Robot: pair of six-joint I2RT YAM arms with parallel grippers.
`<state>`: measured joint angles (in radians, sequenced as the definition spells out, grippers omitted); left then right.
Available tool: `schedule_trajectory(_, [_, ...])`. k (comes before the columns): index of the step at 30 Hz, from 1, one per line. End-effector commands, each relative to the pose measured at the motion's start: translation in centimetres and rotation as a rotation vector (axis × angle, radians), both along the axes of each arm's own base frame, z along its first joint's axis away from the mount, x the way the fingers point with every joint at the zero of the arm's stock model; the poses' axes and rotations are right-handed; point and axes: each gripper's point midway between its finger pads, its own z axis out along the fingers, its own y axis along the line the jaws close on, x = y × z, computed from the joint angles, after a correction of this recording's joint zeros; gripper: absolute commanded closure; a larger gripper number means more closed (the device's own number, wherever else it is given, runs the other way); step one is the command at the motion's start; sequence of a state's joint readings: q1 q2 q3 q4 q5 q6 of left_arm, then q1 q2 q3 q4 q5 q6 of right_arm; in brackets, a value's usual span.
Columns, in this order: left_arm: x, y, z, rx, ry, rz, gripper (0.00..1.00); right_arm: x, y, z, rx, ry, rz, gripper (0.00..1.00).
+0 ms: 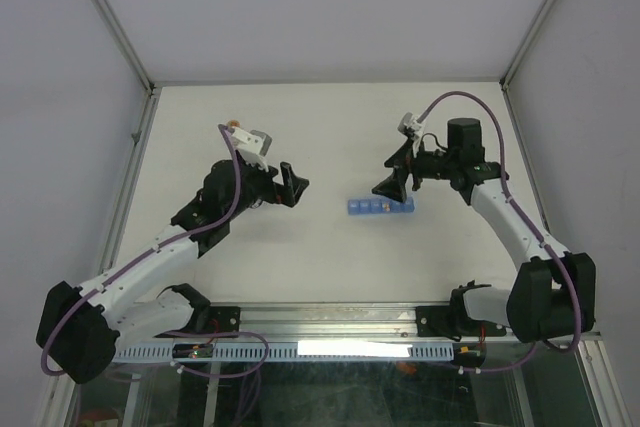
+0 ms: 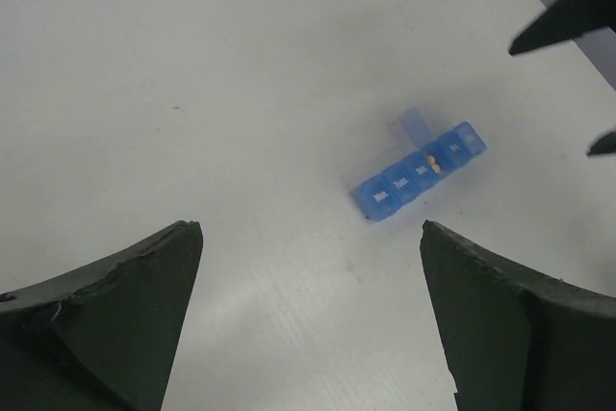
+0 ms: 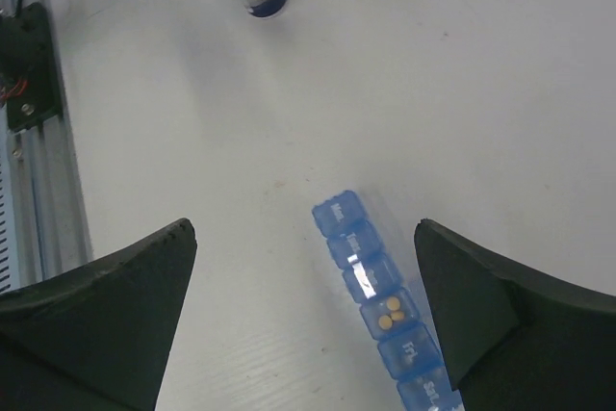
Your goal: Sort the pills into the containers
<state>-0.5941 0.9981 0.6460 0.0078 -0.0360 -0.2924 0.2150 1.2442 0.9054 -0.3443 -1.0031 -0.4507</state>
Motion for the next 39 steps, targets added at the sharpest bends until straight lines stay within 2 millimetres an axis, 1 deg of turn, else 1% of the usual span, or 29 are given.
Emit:
schedule_trajectory(1, [-1.8,-4.9,2.0,0.010,-0.142,-0.284,0.01,4.1,-2.4,0.9,0.024,0.009,-0.211,0.00])
schedule_trajectory(4, [-2.9,-7.5,1.6,0.092,-0.218,-0.414,0.01,5.5,-4.1,1.3,0.019,0.010,-0.295,0.00])
schedule_trajectory(5, [-3.5,-8.5,1.2,0.116,-0.237,-0.455,0.01,5.8,-4.5,1.5,0.019,0.010,-0.313,0.00])
schedule_trajectory(7, [-3.9,-9.8,0.7,0.150,-0.260,-0.511,0.01,6.2,-5.5,1.8,0.025,0.015,-0.346,0.00])
schedule_trajectory(11, [-4.4,-11.6,-0.1,0.180,-0.280,-0.601,0.01,6.9,-7.5,2.5,0.050,0.037,-0.393,0.00])
schedule_trajectory(14, [-4.1,-12.5,-0.4,0.193,-0.309,-0.631,0.01,7.2,-9.0,2.4,0.048,0.044,-0.396,0.00])
schedule_trajectory(16, [-4.0,-13.1,-0.8,0.188,-0.332,-0.651,0.01,7.0,-9.7,2.0,0.041,0.047,-0.371,0.00])
schedule_trajectory(19, [-4.0,-14.2,-1.7,0.185,-0.374,-0.700,0.01,6.7,-10.4,0.7,0.011,0.064,-0.341,0.02])
schedule_trajectory(20, [-3.9,-14.5,-2.2,0.191,-0.383,-0.713,0.01,6.6,-10.5,0.2,-0.004,0.068,-0.331,0.04])
schedule_trajectory(21, [-3.8,-15.1,-3.3,0.205,-0.376,-0.741,0.01,6.5,-10.7,-0.3,-0.021,0.068,-0.320,0.06])
schedule_trajectory(22, [-3.6,-15.5,-3.9,0.214,-0.377,-0.758,0.01,6.4,-10.8,-0.8,-0.038,0.070,-0.311,0.07])
schedule_trajectory(26, [-3.0,-17.0,-5.7,0.251,-0.394,-0.818,0.01,6.7,-11.5,-2.9,-0.092,0.073,-0.300,0.13])
schedule_trajectory(28, [-3.0,-17.4,-6.4,0.276,-0.430,-0.848,0.01,7.0,-11.6,-3.8,-0.098,0.081,-0.300,0.17])
schedule_trajectory(31, [-3.3,-17.4,-7.5,0.312,-0.506,-0.897,0.01,7.6,-11.5,-4.9,-0.087,0.087,-0.297,0.22])
schedule_trajectory(33, [-3.2,-17.6,-8.4,0.325,-0.504,-0.914,0.01,7.9,-11.4,-5.5,-0.076,0.097,-0.289,0.26])
schedule_trajectory(36, [-2.7,-18.0,-9.6,0.341,-0.490,-0.918,0.01,8.2,-11.3,-6.1,-0.063,0.119,-0.278,0.33])
schedule_trajectory(39, [-1.9,-18.5,-10.2,0.357,-0.508,-0.910,0.01,8.3,-11.2,-6.9,-0.059,0.145,-0.273,0.38])
